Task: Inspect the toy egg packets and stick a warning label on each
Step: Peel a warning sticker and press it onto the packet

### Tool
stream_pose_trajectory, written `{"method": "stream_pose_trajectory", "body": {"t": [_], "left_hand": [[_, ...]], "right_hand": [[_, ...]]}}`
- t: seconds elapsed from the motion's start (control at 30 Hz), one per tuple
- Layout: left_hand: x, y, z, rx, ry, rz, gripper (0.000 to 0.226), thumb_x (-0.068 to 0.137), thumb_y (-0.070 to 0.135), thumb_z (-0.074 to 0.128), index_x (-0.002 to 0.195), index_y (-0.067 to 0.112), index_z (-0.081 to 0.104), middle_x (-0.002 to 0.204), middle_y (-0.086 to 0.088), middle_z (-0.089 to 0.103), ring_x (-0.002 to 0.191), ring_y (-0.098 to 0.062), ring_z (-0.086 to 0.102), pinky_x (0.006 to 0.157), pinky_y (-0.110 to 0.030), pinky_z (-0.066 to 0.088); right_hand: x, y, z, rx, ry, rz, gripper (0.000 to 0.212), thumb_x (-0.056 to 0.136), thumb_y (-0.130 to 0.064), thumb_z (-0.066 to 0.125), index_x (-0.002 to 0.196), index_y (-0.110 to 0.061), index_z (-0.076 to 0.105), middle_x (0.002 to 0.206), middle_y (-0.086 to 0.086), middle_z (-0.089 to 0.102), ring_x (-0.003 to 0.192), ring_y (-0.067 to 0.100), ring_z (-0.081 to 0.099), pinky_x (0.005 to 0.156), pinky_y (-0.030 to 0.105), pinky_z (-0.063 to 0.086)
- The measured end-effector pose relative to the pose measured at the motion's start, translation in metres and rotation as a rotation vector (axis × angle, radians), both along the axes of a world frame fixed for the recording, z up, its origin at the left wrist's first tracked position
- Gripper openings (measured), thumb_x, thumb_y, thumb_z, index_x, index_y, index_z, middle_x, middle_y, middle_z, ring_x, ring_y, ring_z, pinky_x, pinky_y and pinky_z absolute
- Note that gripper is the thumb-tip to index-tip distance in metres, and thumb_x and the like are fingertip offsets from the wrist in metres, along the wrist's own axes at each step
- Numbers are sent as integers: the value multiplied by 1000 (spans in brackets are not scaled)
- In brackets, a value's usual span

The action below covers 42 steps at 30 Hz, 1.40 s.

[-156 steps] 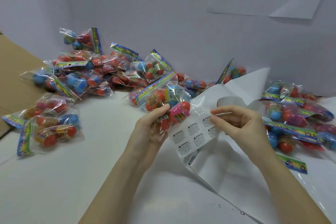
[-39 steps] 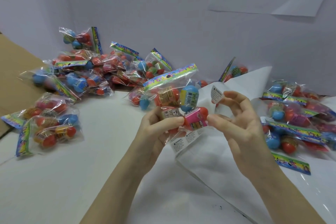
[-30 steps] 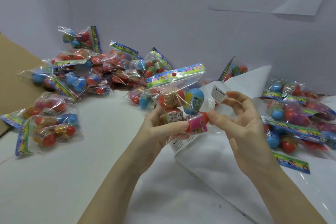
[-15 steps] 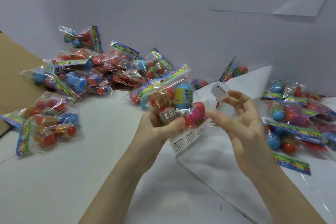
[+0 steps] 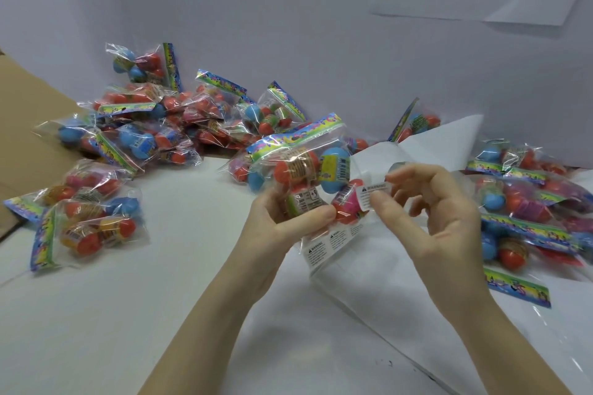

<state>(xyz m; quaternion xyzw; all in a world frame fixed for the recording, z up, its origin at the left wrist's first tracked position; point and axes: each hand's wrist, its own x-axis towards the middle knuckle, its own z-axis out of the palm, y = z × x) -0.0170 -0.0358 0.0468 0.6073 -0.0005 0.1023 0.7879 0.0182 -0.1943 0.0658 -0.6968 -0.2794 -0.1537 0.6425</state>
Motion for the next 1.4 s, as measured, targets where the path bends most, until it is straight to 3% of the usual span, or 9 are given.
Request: {"method": "stream_pose_trajectory", "body": {"t": [0.5,0.63,0.77,0.83,0.9,0.97,1.03,1.1,1.4], "left_hand": [[1,0,-1,17,-15,22,48,60,14,72,107,22,61,96,-5,73,91,-21,69,74,-25,55],[0,0,-1,24,-42,4,46,63,11,69,108,20,58,91,0,74,86,-16,69,69,-22,54],[-1,0,1,-50,-34,-55,53,63,10,68,114,13,55,94,-2,74,87,-16,70,68,-20,53],[-1,-1,2,-28,-44,-62,61,58,16,76,116,11,56,99,-4,73,92,-19,69,72,-22,53],[-1,-4,0,-2,-41,-16,65,50,26,80,110,14,60,98,-4,74,91,-20,70,72,-22,53],[-1,-6,-2,14,-30,44,66,44,27,83,106,15,62,93,-2,74,87,-18,70,69,-21,53],[0,-6,-3,36,-25,83,62,45,21,86,103,15,64,89,0,75,82,-14,71,65,-19,53],[1,-5,-3,55,-26,98,53,50,15,83,100,16,65,87,1,75,79,-13,71,64,-18,53],[1,-6,-4,28,6,118,65,45,10,81,107,6,62,92,-7,74,86,-24,71,71,-28,57]], "right_hand": [[-7,7,-1,-233,-172,-170,28,72,-24,67,86,-39,49,79,-18,57,71,6,53,71,7,34],[-9,9,-1,-164,-4,-182,40,71,-30,78,96,-36,48,79,-14,60,71,5,57,65,5,37],[-3,6,2,-86,312,-90,59,46,-51,71,100,-38,52,99,-16,59,77,-3,59,64,8,43],[2,3,2,2,450,46,64,40,-42,81,99,-30,60,95,-12,66,74,-3,62,65,11,48],[3,1,2,22,535,204,53,45,-20,89,94,-20,67,83,-7,72,72,0,65,60,11,48],[3,2,2,17,581,312,34,53,-17,80,86,-17,73,81,-3,73,74,4,66,61,13,49],[1,3,1,27,588,354,36,47,-27,85,81,-23,76,83,-1,74,77,7,67,66,16,52],[0,5,0,72,575,324,30,51,-41,72,77,-28,77,81,-1,74,75,8,68,66,18,54],[-1,7,-2,79,554,315,22,64,-38,59,67,-26,77,71,2,73,68,13,70,58,19,53]]}}
